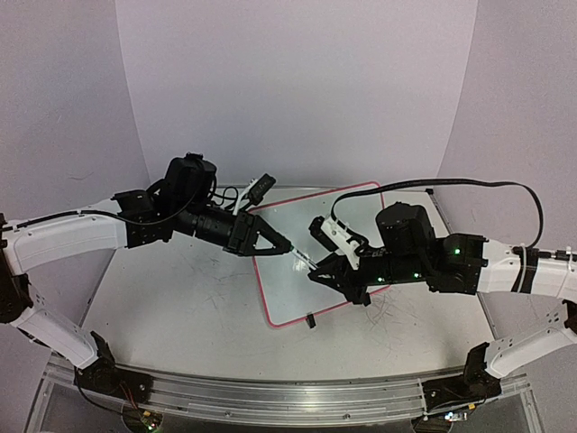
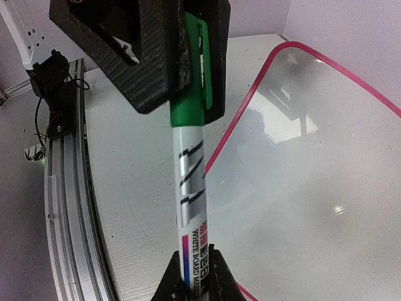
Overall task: Write a sentence on the whiteboard
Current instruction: Pass from the right arm to the left, then open the whiteboard marker without the cap from the pen cap.
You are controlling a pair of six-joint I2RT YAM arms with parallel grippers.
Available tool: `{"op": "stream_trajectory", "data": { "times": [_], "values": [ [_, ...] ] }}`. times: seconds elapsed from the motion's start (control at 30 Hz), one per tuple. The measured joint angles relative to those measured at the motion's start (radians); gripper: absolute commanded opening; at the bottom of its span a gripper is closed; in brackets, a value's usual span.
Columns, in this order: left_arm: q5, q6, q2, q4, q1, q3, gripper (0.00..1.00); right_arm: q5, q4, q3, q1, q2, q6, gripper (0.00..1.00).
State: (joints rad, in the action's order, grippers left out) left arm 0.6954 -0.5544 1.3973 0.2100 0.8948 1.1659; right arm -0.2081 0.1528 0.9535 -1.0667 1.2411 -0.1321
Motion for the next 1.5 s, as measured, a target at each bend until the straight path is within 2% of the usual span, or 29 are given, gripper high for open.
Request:
{"op": "stream_trajectory", "data": {
  "times": [0.27,0.3,0.37,0.57,0.6,0.8,1.0,1.13,1.5],
  "values": [
    [0.02,0.006,0.009,-0.001,0.002,0.012,0.03,0.005,0.007,0.0,0.001,0.0,0.0,0.0],
    [0.02,0.011,0.009,0.0,0.002,0.012,0.01,0.005,0.008,0.0,0.001,0.0,0.001,0.05],
    [0.018,0.008,0.011,0.0,0.002,0.013,0.0,0.009,0.009,0.0,0.001,0.0,0.001,0.2],
    [-0.024,0.019,0.01,0.0,0.001,0.013,0.0,0.078,-0.035,-0.03,0.001,-0.018,0.033,0.93],
    [-0.036,0.023,0.009,-0.001,0.0,0.013,0.0,0.094,-0.047,-0.043,0.001,-0.026,0.043,0.98],
    [-0.093,-0.011,-0.014,-0.088,-0.013,-0.005,0.0,0.171,-0.209,-0.157,0.012,-0.114,0.222,0.98],
    [-0.113,-0.083,-0.034,-0.282,-0.021,-0.03,0.0,0.103,-0.486,-0.262,0.116,-0.179,0.511,0.98],
    [-0.114,-0.129,-0.034,-0.37,-0.021,-0.031,0.0,0.028,-0.607,-0.266,0.14,-0.173,0.647,0.86],
    [-0.091,-0.238,-0.023,-0.529,-0.021,-0.084,0.0,-0.154,-0.902,-0.249,0.193,-0.029,0.88,0.84]
  ]
}}
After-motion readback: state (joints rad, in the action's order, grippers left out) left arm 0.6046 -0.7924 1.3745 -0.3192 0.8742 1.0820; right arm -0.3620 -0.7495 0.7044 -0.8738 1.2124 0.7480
